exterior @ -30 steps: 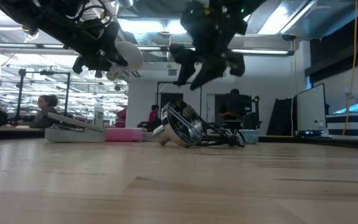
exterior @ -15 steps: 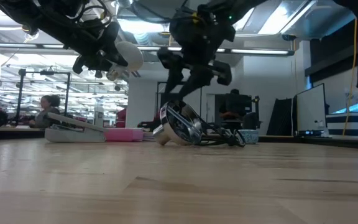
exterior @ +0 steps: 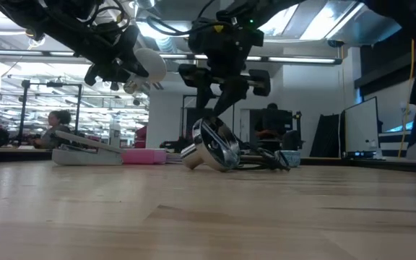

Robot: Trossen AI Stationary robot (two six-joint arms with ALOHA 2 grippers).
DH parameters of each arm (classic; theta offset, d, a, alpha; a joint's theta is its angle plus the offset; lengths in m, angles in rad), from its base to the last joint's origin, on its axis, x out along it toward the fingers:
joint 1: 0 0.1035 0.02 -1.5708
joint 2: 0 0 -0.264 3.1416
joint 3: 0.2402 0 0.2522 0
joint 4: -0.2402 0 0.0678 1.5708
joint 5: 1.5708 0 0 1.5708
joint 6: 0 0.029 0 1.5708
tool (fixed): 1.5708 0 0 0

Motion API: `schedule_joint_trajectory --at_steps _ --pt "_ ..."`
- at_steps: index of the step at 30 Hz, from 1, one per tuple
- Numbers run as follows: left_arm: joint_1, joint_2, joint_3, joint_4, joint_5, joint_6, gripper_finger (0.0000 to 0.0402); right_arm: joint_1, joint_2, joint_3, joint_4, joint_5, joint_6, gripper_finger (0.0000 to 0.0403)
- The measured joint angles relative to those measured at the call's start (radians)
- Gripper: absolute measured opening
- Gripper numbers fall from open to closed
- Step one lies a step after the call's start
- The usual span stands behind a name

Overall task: Screw lightbulb
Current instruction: Insert the white lightbulb into the desk lamp

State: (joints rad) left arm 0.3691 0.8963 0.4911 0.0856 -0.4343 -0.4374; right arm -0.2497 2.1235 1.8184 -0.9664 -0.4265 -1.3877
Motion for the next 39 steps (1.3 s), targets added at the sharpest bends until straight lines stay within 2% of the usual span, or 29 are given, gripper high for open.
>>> schedule_joint_trajectory --at_steps 8,30,34,39 --pt "0.000 0.000 0.000 0.000 0.000 0.000 0.0155 0.001 0.006 0.086 -0.102 0.013 -0.038 0.0163" --pt "0.000 0.000 0.000 -0.001 0.000 0.006 0.0155 0.002 0.089 0.085 -0.128 -0.029 -0.090 0.0161" --pt "0.000 0.000 0.000 -0.002 0.000 0.018 0.0155 0.002 0.089 0.085 -0.137 -0.029 -0.105 0.0131" --pt "0.000 0.000 0.000 -0.002 0.000 0.018 0.0155 0.002 0.089 0.085 -0.134 -0.031 -0.105 0.0056"
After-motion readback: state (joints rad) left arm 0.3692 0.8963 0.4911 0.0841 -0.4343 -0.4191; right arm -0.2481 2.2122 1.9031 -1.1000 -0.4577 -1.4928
